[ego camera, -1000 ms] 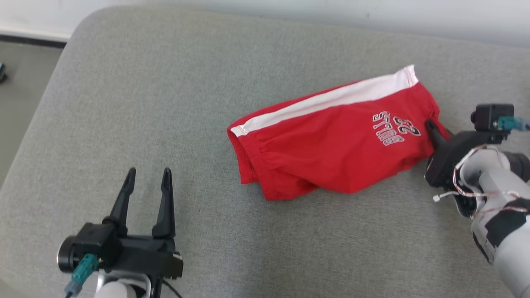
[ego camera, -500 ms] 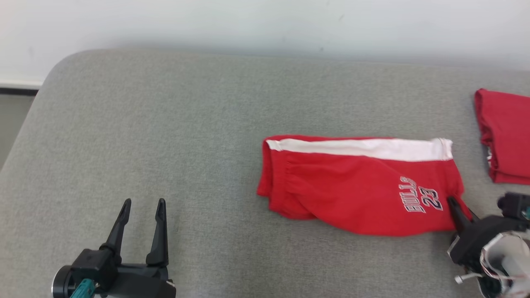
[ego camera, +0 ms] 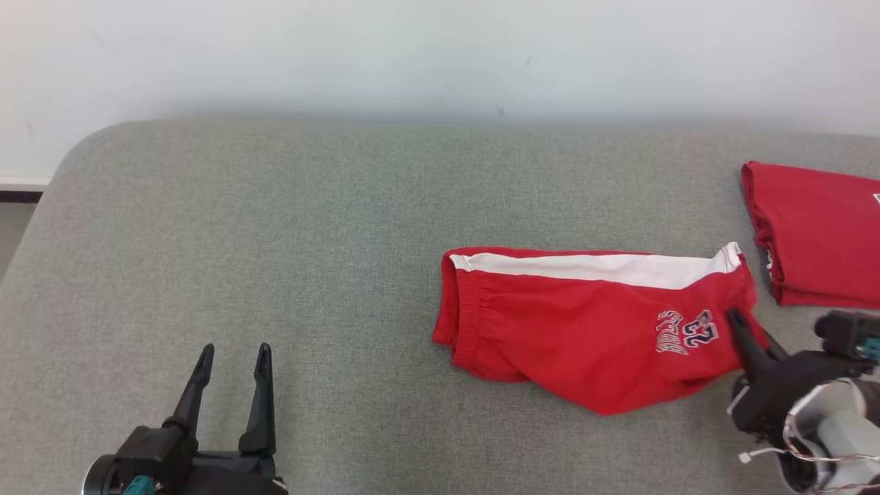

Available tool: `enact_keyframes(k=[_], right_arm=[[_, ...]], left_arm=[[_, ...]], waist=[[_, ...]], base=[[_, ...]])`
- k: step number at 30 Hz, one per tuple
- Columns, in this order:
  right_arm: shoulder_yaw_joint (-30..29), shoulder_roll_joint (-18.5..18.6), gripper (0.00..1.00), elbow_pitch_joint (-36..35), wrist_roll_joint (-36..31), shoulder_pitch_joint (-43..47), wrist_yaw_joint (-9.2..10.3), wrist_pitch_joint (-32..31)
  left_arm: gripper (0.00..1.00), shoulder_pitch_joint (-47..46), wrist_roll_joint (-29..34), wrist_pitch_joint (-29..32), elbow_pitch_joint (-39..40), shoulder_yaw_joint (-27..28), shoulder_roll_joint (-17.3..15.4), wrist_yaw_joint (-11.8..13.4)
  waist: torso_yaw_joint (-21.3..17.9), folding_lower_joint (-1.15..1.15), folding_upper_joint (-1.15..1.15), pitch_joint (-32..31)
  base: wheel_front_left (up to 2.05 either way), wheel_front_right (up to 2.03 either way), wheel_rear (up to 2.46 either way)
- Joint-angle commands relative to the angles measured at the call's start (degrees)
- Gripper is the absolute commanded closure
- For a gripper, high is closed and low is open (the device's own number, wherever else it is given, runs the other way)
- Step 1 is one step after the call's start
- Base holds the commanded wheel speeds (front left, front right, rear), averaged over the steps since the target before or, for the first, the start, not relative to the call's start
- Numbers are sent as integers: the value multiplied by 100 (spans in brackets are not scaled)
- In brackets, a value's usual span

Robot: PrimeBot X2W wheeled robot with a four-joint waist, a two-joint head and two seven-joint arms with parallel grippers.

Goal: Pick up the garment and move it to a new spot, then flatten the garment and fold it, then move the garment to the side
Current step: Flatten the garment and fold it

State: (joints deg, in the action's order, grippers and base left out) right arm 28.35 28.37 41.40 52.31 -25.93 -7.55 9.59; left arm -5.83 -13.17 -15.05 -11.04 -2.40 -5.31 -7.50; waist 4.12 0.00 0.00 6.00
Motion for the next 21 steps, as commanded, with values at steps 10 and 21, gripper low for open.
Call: enact_keyframes(k=[10,21], right_arm=[[0,-702,100,-1074,-819,-61,16,-297],[-22,-1526,100,-1692,-1434,166,16,-875]], left_arm=[[0,85,50,-16,15,-41,33,5],[0,-179,-31,-16,-77,-252,90,4]], waist=[[175,0,0,-132],[609,0,0,-16]], base=[[0,0,0],[0,0,0]])
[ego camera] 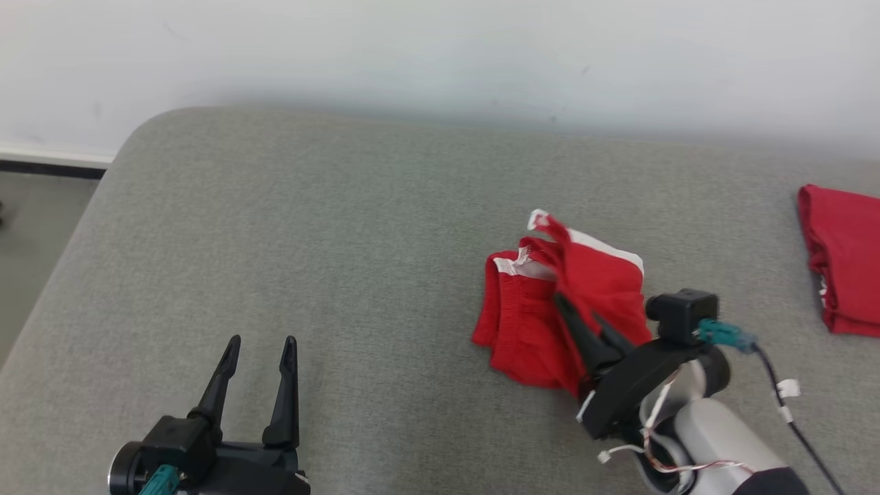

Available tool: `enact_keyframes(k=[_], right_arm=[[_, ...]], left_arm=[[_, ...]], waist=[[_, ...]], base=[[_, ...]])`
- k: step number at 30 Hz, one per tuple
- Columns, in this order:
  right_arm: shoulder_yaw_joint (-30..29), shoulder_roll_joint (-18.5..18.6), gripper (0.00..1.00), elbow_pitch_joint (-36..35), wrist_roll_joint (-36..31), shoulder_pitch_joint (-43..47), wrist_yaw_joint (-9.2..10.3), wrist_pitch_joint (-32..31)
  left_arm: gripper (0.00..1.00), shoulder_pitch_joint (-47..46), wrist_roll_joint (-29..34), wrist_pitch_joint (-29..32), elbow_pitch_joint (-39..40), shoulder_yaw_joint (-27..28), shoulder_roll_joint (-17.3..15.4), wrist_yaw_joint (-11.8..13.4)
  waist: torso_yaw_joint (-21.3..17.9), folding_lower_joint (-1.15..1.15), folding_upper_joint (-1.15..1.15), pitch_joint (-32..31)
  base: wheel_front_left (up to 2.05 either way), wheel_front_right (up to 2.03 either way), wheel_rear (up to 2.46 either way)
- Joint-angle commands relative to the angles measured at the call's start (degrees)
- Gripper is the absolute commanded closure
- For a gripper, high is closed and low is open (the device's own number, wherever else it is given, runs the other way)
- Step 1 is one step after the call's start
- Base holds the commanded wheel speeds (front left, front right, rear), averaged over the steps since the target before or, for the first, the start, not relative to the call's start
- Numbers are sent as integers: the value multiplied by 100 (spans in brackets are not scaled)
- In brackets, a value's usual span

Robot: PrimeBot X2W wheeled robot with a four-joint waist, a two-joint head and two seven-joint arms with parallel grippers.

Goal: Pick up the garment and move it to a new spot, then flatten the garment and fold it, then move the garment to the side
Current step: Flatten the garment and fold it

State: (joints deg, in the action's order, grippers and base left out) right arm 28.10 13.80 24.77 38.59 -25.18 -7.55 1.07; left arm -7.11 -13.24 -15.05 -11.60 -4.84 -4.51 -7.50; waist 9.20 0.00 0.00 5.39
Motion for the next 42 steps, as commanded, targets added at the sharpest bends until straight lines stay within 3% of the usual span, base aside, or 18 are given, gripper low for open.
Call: enact_keyframes(k=[1,10,11,12,13,21,29,42], right_arm=[[-1,-142,100,-53,-99,114,16,-41],[-4,-632,100,204,-349,260,16,-65],[-2,-668,91,258,-367,267,16,-40],[1,-694,55,302,-406,260,16,-5],[9,-711,0,329,-423,246,16,30],[-193,-228,0,-100,-531,68,17,656],[-1156,332,0,-31,-687,208,17,1098],[-1903,-3,0,-462,-1352,936,17,1405]], left_arm=[[0,-65,-27,-16,-33,-21,14,4],[0,-60,-38,-16,-82,-61,51,4],[0,-56,-40,-16,-85,-56,56,4],[0,-52,-39,-16,-90,-59,62,4],[0,-51,-33,-16,-97,-57,63,4],[0,0,13,-16,-74,38,26,4],[0,92,77,-16,-8,80,-22,4],[0,379,259,-17,117,341,-116,4]], waist=[[130,0,0,49],[219,0,0,67],[219,0,0,67],[221,0,0,65],[219,0,0,64],[82,0,0,29],[5,0,0,19],[-435,0,0,-133]], base=[[0,0,0],[0,0,0],[0,0,0],[0,0,0],[0,0,0],[0,0,0],[0,0,0],[0,0,0]])
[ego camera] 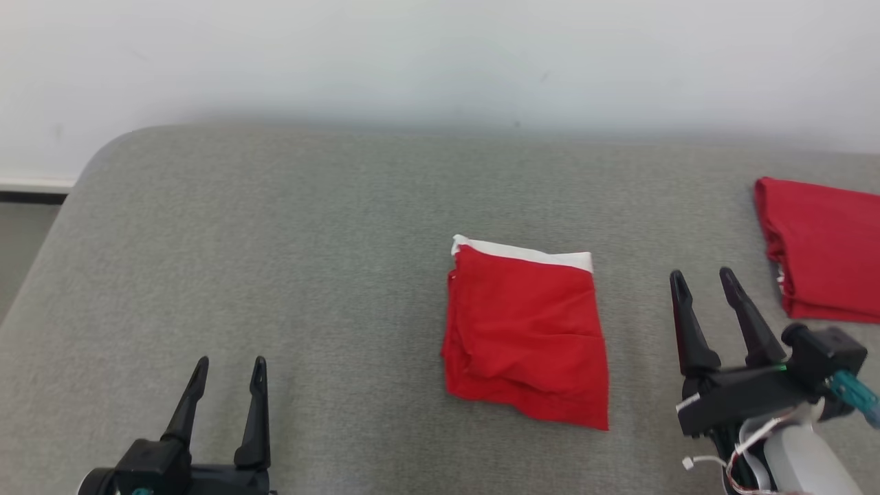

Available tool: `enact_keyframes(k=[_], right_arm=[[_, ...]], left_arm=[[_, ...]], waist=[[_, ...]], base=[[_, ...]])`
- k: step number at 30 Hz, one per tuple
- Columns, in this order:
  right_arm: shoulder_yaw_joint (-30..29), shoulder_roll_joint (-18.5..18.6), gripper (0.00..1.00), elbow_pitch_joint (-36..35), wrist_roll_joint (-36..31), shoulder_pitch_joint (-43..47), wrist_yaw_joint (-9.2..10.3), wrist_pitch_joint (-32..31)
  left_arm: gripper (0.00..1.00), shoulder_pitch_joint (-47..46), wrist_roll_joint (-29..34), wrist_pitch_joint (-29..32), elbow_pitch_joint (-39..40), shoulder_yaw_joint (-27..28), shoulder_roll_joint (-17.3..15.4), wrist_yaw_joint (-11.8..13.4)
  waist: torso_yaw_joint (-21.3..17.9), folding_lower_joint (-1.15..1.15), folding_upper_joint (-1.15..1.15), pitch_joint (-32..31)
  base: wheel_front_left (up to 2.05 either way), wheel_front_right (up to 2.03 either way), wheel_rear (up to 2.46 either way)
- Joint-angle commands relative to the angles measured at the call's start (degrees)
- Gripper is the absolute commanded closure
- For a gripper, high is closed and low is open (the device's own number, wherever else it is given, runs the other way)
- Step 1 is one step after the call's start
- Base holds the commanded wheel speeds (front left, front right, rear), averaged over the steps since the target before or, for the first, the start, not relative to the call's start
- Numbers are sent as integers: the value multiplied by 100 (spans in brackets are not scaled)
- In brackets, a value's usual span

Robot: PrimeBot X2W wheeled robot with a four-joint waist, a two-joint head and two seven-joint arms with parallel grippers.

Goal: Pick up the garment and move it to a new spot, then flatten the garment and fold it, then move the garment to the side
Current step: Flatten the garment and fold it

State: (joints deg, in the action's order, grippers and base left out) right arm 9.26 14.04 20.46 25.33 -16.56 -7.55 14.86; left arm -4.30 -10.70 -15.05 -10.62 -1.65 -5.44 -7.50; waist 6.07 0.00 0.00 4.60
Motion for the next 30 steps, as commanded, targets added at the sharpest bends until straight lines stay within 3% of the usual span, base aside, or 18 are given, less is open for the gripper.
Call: enact_keyframes(k=[1,15,30], right_arm=[[-72,-56,0,-112,-55,166,17,28],[-620,-540,0,-1182,-379,1520,17,25],[-855,-781,0,-1450,-801,2165,17,26]], left_arm=[[0,122,13,-16,34,40,-25,4],[0,429,100,-16,183,240,-51,4],[0,648,143,-16,240,238,-17,4]], waist=[[-172,0,0,-68],[-767,0,0,-289],[-710,0,0,-409]], base=[[0,0,0],[0,0,0],[0,0,0]])
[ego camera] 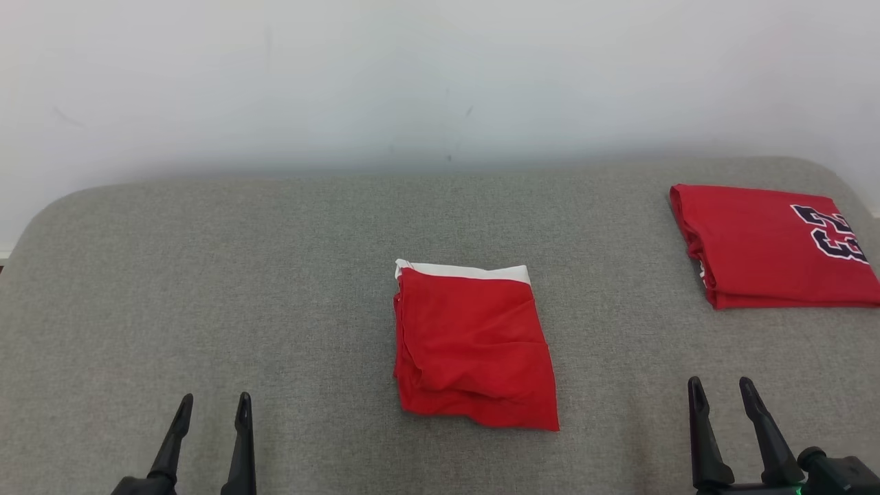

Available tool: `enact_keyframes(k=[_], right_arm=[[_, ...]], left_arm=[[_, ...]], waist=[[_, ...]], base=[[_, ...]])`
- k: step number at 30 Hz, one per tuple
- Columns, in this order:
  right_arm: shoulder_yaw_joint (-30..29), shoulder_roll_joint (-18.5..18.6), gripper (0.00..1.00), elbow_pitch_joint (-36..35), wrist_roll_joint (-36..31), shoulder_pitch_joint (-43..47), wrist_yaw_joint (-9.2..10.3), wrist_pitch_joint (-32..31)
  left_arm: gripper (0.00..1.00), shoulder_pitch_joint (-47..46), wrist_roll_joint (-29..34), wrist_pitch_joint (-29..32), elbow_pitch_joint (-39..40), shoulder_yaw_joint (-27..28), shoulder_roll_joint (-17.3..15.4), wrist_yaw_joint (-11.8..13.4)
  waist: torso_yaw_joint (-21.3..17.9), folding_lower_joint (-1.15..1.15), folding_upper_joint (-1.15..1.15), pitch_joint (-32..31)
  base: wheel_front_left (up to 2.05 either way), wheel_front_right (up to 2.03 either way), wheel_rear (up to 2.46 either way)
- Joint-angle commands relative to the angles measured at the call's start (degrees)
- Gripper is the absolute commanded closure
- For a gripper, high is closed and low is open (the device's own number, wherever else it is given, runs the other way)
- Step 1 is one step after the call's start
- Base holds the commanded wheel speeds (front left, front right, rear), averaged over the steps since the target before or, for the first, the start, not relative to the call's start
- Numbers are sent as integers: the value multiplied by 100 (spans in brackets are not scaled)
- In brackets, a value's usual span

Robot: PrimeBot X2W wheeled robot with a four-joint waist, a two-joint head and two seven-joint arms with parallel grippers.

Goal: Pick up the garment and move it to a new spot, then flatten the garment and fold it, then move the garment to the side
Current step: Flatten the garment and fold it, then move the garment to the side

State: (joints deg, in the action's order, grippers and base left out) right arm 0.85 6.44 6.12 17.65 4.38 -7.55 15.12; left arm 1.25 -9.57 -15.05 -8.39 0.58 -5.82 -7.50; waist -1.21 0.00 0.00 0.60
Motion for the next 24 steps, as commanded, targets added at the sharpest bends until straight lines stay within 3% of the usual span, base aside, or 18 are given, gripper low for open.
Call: enact_keyframes(k=[1,24], right_arm=[[-8,-37,0,-23,-46,82,17,0],[110,-82,0,67,-260,140,17,0]], left_arm=[[0,110,32,-16,15,13,28,4],[0,237,-99,-16,87,-188,-89,4]], waist=[[31,0,0,-11],[182,0,0,-59]], base=[[0,0,0],[0,0,0]])
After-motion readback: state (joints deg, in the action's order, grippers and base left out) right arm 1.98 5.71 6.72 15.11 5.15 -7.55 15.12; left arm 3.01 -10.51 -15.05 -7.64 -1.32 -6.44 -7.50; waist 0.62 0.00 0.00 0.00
